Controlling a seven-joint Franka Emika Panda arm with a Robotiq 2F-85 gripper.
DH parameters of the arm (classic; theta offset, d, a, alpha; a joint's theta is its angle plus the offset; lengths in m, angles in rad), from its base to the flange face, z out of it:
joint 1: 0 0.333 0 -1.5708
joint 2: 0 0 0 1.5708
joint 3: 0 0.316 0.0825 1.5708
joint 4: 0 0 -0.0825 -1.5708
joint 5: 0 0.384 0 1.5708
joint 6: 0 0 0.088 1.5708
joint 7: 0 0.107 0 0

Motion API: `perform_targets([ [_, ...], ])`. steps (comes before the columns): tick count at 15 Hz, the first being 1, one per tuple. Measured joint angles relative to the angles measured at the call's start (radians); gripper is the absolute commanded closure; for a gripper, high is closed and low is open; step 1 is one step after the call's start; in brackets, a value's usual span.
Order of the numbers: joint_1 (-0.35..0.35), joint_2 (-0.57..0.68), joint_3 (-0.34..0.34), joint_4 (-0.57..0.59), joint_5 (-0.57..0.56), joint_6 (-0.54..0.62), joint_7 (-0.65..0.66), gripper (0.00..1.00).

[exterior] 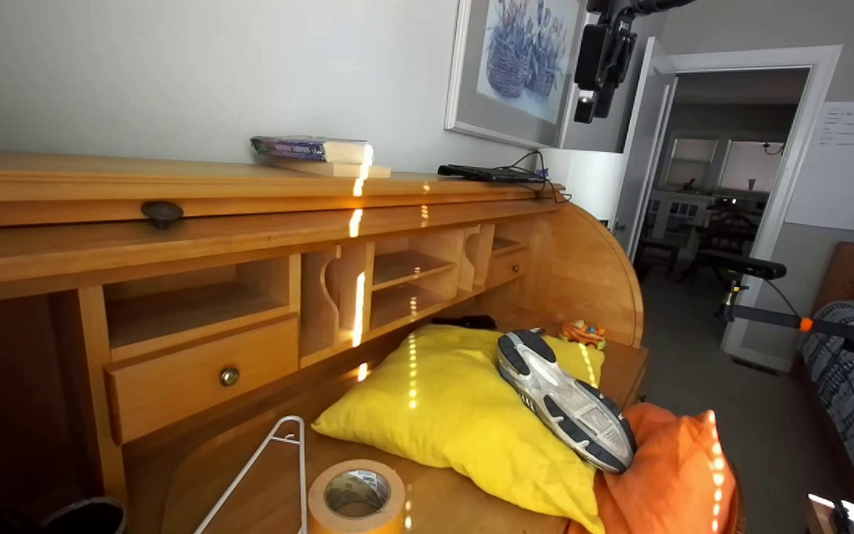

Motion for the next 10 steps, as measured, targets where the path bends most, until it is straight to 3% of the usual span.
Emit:
perform_targets([
  [10, -0.007, -0.017, -0.016, -0.004, 0.035, 0.001, 0.02, 0.0],
])
